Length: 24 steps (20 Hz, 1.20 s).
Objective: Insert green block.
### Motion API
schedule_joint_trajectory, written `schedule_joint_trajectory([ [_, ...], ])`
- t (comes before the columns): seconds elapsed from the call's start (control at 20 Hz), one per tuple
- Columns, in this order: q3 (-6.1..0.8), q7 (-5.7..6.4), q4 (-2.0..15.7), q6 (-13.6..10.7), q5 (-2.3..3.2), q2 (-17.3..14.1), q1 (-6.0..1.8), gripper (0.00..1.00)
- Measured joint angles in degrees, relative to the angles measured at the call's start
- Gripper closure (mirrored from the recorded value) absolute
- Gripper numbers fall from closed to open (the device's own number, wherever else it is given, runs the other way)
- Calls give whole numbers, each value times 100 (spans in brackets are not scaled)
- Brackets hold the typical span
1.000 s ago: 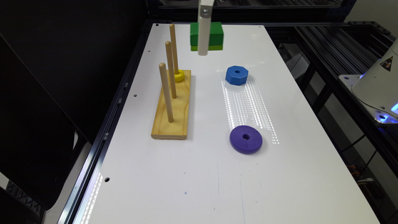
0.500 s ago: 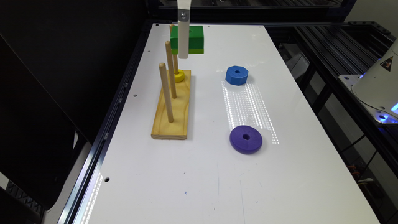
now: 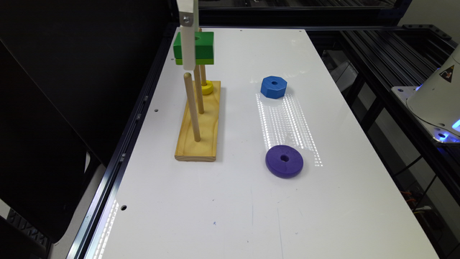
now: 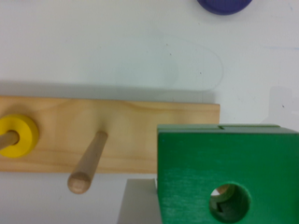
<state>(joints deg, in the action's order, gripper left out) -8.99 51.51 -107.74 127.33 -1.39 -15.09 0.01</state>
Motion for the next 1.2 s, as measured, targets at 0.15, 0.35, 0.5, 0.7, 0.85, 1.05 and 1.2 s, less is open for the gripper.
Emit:
schedule_joint_trajectory([
  [0.15, 0, 6, 91, -53, 7, -55, 15, 100],
  [0.35, 0, 6, 90, -57, 10, -66, 16, 100],
  [0.5, 0, 7, 95, -47, 20, -123, 17, 100],
  [0.7, 0, 7, 97, -47, 24, -134, 18, 100],
  [0.85, 0, 8, 98, -48, 26, -134, 19, 100],
  [1.05, 0, 8, 97, -37, 32, -174, 19, 100],
  [1.2, 0, 9, 99, -12, 41, -223, 19, 100],
])
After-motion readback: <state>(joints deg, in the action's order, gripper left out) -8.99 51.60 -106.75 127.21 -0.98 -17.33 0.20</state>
